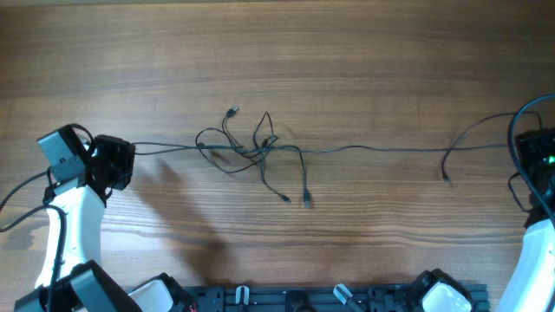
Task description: Untangle cables
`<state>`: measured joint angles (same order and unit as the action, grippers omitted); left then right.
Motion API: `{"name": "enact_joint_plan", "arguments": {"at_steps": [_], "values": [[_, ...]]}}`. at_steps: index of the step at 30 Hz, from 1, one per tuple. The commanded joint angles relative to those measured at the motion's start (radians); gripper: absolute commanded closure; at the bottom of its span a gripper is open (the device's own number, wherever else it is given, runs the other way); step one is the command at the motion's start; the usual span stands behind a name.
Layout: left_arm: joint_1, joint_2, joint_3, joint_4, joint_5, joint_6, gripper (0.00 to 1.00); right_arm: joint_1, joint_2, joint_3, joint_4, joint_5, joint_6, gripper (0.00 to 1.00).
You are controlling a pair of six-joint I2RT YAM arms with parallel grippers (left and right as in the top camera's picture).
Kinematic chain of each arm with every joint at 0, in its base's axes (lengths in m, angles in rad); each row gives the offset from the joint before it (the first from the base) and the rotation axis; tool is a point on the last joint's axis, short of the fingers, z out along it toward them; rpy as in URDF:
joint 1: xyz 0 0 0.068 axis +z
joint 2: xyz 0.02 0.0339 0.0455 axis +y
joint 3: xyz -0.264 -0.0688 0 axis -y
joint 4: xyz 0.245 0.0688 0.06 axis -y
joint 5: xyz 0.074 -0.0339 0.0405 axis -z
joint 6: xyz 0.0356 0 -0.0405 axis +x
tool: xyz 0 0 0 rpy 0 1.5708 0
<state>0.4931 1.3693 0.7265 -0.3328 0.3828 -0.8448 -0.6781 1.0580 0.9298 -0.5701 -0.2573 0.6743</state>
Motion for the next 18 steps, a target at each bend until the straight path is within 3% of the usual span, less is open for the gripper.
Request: {"name": "enact_joint_plan", "arguments": {"at_steps": [1, 2, 3, 4, 5, 6, 8, 11, 15, 18], "values": [[0.002, -0.015, -0.006, -0.013, -0.024, 0.03, 0.96, 0.0, -0.007, 0.007, -0.023, 0.061, 0.032, 0.9], [-0.008, -0.015, -0.006, -0.02, -0.024, 0.03, 0.96, 0.016, 0.001, 0.006, -0.054, 0.019, 0.032, 0.67], [-0.014, -0.015, -0.006, -0.021, -0.024, 0.03, 0.96, 0.034, 0.009, 0.006, -0.086, 0.002, 0.031, 0.54], [-0.029, -0.015, -0.006, -0.023, -0.024, 0.03, 0.96, 0.065, 0.023, 0.006, -0.134, 0.002, 0.03, 0.3], [-0.045, -0.015, -0.006, -0.023, -0.024, 0.03, 0.96, 0.098, 0.04, 0.005, -0.181, 0.002, 0.019, 0.14], [-0.066, -0.015, -0.006, -0.023, -0.024, 0.03, 0.96, 0.146, 0.069, 0.004, -0.229, 0.002, 0.013, 0.09], [-0.091, -0.015, -0.006, -0.02, -0.024, 0.03, 0.96, 0.24, 0.126, 0.003, -0.259, -0.032, 0.004, 0.08], [-0.114, -0.015, -0.006, -0.02, -0.024, 0.03, 0.96, 0.429, 0.234, 0.003, -0.208, -0.112, 0.01, 0.14], [-0.116, -0.015, -0.006, -0.02, -0.024, 0.03, 0.96, 0.695, 0.43, 0.003, -0.064, -0.118, 0.182, 0.21], [-0.115, -0.015, -0.006, -0.02, -0.024, 0.03, 0.96, 0.808, 0.572, 0.003, 0.034, -0.119, 0.303, 0.27]]}}
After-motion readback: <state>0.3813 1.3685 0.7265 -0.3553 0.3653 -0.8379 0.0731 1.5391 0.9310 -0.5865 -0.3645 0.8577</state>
